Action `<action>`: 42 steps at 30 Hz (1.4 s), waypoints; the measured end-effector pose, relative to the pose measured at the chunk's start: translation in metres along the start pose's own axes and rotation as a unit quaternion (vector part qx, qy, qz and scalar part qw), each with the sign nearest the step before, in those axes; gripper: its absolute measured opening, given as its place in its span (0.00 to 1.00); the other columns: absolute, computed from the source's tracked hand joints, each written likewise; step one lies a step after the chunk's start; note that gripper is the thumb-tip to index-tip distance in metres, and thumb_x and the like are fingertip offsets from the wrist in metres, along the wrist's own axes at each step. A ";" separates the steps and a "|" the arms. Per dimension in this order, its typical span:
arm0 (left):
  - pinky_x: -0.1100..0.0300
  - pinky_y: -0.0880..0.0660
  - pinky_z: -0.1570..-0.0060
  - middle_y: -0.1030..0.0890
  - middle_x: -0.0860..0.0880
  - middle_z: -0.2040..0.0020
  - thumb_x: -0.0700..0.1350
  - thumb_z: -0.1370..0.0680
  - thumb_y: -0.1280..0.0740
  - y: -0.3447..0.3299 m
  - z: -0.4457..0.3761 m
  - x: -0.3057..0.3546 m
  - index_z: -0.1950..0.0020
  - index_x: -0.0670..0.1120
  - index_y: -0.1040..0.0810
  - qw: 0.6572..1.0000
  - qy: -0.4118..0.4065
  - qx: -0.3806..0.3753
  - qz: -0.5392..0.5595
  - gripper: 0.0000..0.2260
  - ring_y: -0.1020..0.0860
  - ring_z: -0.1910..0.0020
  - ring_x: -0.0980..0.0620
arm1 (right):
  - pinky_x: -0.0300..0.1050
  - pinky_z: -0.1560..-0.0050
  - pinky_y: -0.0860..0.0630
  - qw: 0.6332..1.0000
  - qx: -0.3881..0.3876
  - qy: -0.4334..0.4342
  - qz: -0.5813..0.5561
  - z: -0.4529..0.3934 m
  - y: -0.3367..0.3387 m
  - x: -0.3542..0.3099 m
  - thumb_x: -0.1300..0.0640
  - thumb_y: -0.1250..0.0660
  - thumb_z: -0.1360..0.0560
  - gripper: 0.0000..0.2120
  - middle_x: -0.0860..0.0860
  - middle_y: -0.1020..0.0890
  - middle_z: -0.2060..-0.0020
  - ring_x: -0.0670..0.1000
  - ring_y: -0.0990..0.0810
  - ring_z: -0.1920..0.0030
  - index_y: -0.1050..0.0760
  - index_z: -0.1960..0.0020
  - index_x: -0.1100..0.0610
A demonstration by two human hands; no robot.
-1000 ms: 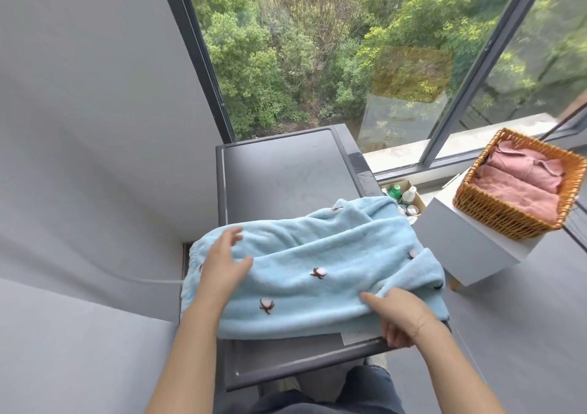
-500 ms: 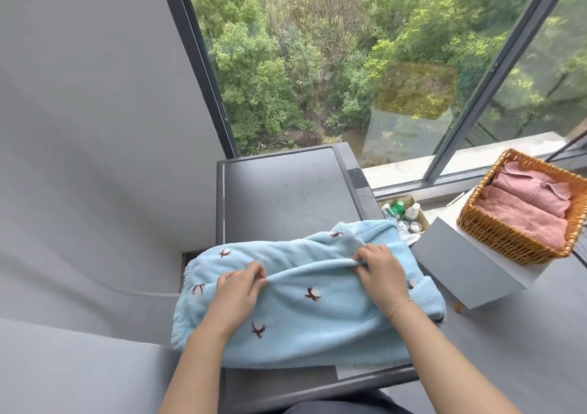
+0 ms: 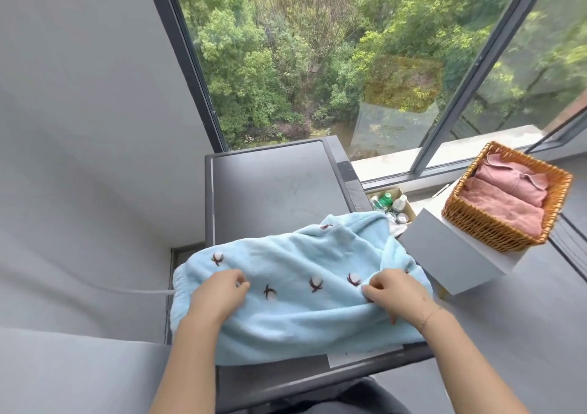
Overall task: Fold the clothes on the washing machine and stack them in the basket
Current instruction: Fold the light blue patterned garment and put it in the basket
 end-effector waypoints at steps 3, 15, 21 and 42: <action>0.54 0.27 0.45 0.21 0.57 0.47 0.48 0.22 0.37 0.020 -0.007 0.015 0.45 0.53 0.22 0.992 -0.048 0.111 0.045 0.07 0.25 0.43 0.52 | 0.44 0.63 0.28 0.992 0.118 0.004 -0.035 0.000 0.030 0.002 0.51 0.37 0.26 0.10 0.47 0.22 0.67 0.50 0.22 0.63 0.26 0.65 0.52; 0.57 0.39 0.37 0.32 0.53 0.29 0.43 0.23 0.35 -0.020 -0.037 0.229 0.34 0.55 0.25 0.939 -0.328 0.085 -0.057 0.17 0.37 0.30 0.51 | 0.49 0.39 0.33 0.984 0.141 -0.019 -0.102 -0.051 0.038 0.066 0.67 0.40 0.29 0.26 0.48 0.25 0.40 0.52 0.29 0.37 0.25 0.35 0.48; 0.55 0.41 0.35 0.36 0.52 0.27 0.51 0.24 0.32 -0.063 -0.080 0.242 0.39 0.53 0.23 0.950 -0.285 0.021 -0.123 0.14 0.40 0.28 0.49 | 0.47 0.54 0.26 0.992 0.064 0.005 -0.107 -0.063 0.043 0.081 0.56 0.32 0.35 0.12 0.46 0.23 0.58 0.51 0.24 0.55 0.23 0.52 0.46; 0.49 0.30 0.40 0.23 0.52 0.46 0.41 0.25 0.32 -0.007 -0.045 0.142 0.48 0.51 0.23 0.958 -0.118 0.194 0.178 0.08 0.25 0.43 0.49 | 0.49 0.52 0.35 0.951 0.233 -0.130 -0.156 -0.033 0.049 0.124 0.66 0.39 0.28 0.05 0.60 0.27 0.49 0.62 0.29 0.46 0.28 0.57 0.57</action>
Point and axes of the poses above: each hand's wrist, its own z-axis away from the middle knuckle, its own y-axis out of the back of the hand, x = y × z, the point moved 10 cm from there along -z, towards the middle knuckle
